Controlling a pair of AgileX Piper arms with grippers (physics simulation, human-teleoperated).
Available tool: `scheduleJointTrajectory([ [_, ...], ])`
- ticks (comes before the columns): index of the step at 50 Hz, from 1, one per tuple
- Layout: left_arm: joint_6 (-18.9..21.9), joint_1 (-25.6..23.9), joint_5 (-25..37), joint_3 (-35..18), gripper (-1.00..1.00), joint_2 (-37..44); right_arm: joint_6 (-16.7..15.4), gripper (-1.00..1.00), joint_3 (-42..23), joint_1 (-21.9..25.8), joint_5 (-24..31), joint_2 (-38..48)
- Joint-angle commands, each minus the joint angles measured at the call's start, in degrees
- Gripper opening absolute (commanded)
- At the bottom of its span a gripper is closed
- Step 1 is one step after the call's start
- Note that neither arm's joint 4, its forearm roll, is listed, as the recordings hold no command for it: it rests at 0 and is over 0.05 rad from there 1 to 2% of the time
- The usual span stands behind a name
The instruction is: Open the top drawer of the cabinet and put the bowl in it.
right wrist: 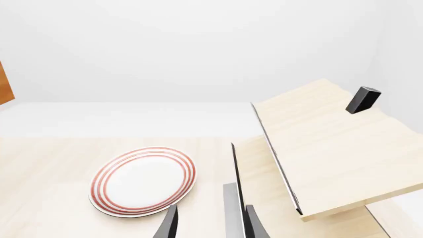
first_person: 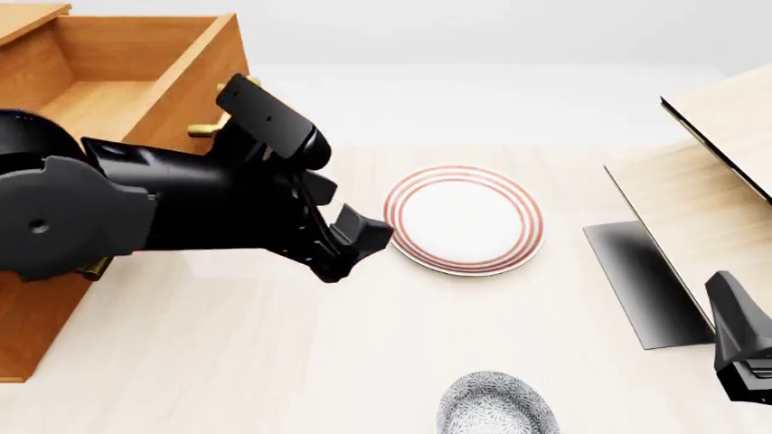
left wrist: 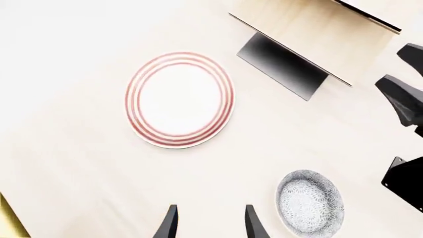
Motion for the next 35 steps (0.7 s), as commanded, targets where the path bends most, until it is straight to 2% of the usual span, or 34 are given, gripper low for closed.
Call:
scheduleJointTrajectory([
  [1, -3.5, -1.9, -3.1, 1.5, 1.0, 2.6, 0.0, 1.0, 0.0, 0.0, 0.1, -0.1],
  [10, -5.9, -3.7, -5.1, 2.1, 1.0, 6.0, -0.1, 1.0, 0.0, 0.0, 0.1, -0.1],
  [35, -9.2, -5.8, -8.6, 3.4, 1.0, 13.2, 0.0, 1.0, 0.0, 0.0, 0.1, -0.1],
])
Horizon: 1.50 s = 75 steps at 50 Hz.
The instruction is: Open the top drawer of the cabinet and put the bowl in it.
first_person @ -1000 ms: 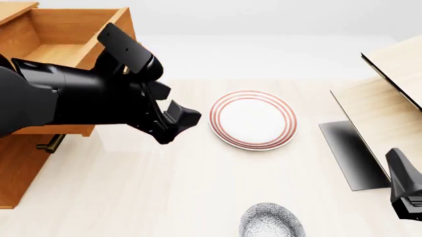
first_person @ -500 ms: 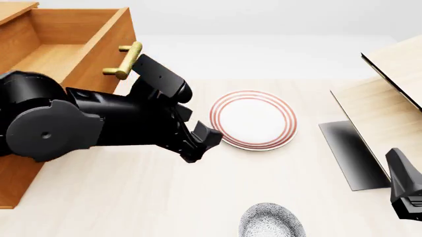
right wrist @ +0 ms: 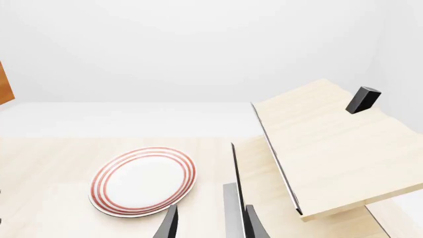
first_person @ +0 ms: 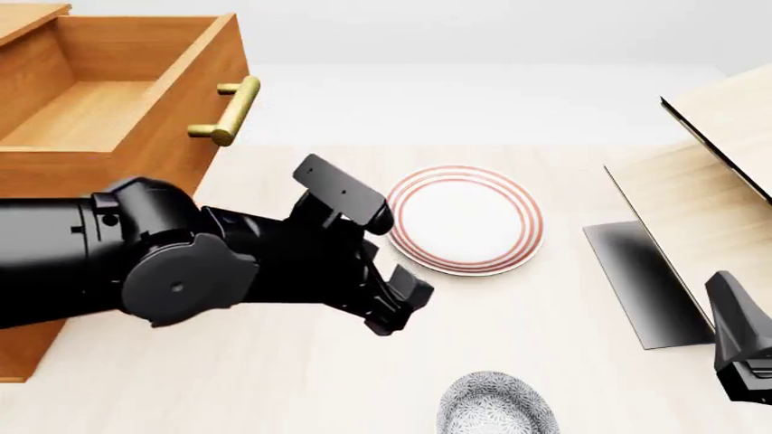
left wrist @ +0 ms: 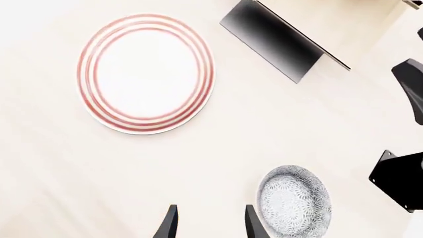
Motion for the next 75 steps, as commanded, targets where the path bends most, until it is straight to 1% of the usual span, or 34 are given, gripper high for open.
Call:
scheduleJointTrajectory([
  [1, -1.8, -1.2, -2.1, 0.5, 1.0, 3.4, 0.0, 1.0, 0.0, 0.0, 0.1, -0.1],
  [23, -4.2, -4.0, -5.1, -0.6, 1.0, 8.6, 0.0, 1.0, 0.0, 0.0, 0.1, -0.1],
  [24, -4.9, -4.5, -5.2, -0.9, 1.0, 8.9, 0.0, 1.0, 0.0, 0.0, 0.1, -0.1],
  [25, -4.4, -4.0, -5.3, -0.4, 1.0, 8.6, 0.0, 1.0, 0.0, 0.0, 0.1, -0.1],
  [28, -4.7, -4.3, -5.5, -0.4, 1.0, 8.9, 0.0, 1.0, 0.0, 0.0, 0.1, -0.1],
  [29, -4.2, -3.9, -5.7, 0.1, 1.0, 8.9, 0.0, 1.0, 0.0, 0.0, 0.1, -0.1],
  [33, -4.9, -4.2, -6.5, 0.3, 1.0, 9.7, 0.0, 1.0, 0.0, 0.0, 0.1, -0.1],
  [37, -5.7, -5.3, -7.0, -0.6, 1.0, 11.3, 0.0, 1.0, 0.0, 0.0, 0.1, -0.1],
  [39, -5.4, -5.3, -7.2, -0.5, 1.0, 11.6, 0.0, 1.0, 0.0, 0.0, 0.1, -0.1],
  [41, -6.2, -6.2, -7.4, -1.3, 1.0, 12.5, 0.0, 1.0, 0.0, 0.0, 0.1, -0.1],
  [42, -5.7, -6.0, -7.5, -1.0, 1.0, 12.6, -0.1, 1.0, 0.0, 0.0, 0.1, -0.1],
  [43, -6.4, -6.8, -7.7, -1.7, 1.0, 13.5, 0.0, 1.0, 0.0, 0.0, 0.1, -0.1],
  [59, -7.2, -7.0, -8.9, -1.2, 1.0, 14.8, 0.0, 1.0, 0.0, 0.0, 0.1, -0.1],
  [64, -6.7, -6.8, -8.9, -1.0, 1.0, 15.2, 0.0, 1.0, 0.0, 0.0, 0.1, -0.1],
  [69, -7.5, -7.2, -9.3, -1.3, 1.0, 16.1, 0.0, 1.0, 0.0, 0.0, 0.1, -0.1],
  [71, -7.1, -6.9, -9.4, -0.9, 1.0, 16.1, 0.0, 1.0, 0.0, 0.0, 0.1, -0.1],
  [75, -7.5, -7.6, -9.6, -1.7, 1.0, 17.4, 0.0, 1.0, 0.0, 0.0, 0.1, -0.1],
])
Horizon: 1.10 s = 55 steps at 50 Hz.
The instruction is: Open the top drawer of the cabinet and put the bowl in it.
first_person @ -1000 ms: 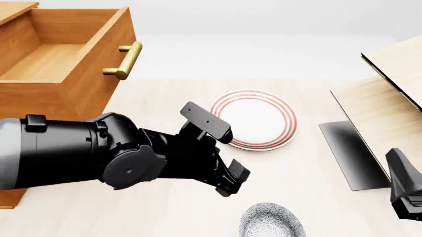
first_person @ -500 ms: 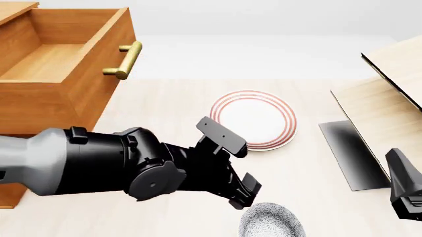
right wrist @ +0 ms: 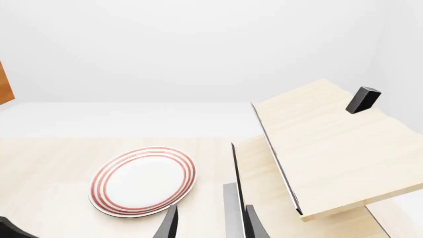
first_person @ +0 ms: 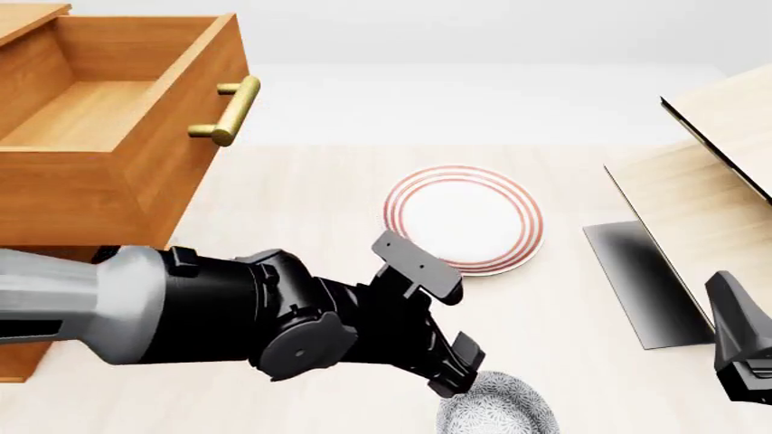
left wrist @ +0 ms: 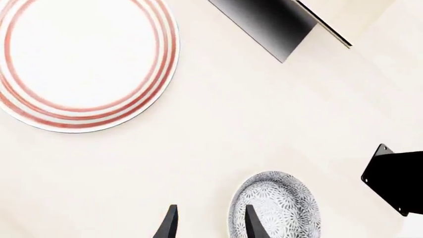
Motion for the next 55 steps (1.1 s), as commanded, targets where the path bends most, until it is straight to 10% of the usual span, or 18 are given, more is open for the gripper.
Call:
scheduleJointTrajectory([
  [1, -0.5, -0.8, -0.6, -0.6, 1.0, 2.1, 0.0, 1.0, 0.0, 0.0, 0.1, -0.1],
  [55, -4.8, -4.5, -6.7, -2.1, 1.0, 12.6, 0.0, 1.0, 0.0, 0.0, 0.1, -0.1],
])
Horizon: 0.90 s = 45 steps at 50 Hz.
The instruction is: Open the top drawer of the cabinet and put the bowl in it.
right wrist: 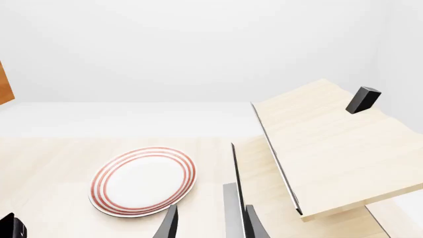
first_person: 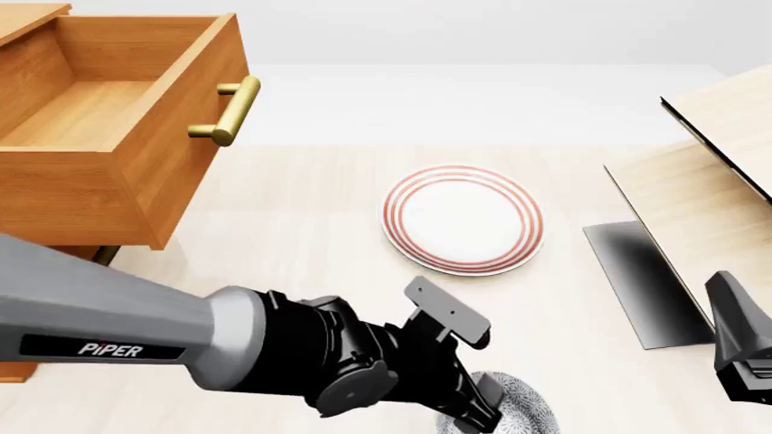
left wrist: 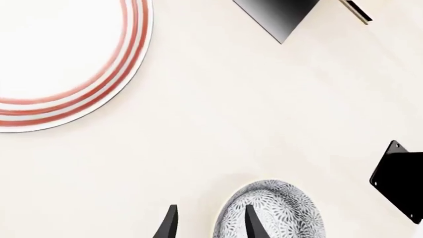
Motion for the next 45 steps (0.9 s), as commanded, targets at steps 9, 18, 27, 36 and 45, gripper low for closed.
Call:
scheduleJointTrajectory([
  [9, -1.6, -1.2, -1.6, -1.1, 1.0, 3.9, 0.0, 1.0, 0.0, 0.0, 0.1, -0.1],
  [18, -2.2, -1.0, -2.7, -0.5, 1.0, 4.5, 0.0, 1.0, 0.0, 0.0, 0.1, -0.1],
  [27, -1.9, -0.3, -2.9, 0.6, -1.0, 3.0, 0.0, 1.0, 0.0, 0.0, 0.1, -0.1],
  [36, -2.7, -0.1, -1.6, 1.0, -1.0, -0.6, 0.0, 1.0, 0.0, 0.0, 0.1, -0.1],
  [45, -3.1, 0.6, 0.8, 0.5, -1.0, -2.5, 0.0, 1.0, 0.0, 0.0, 0.1, -0.1],
])
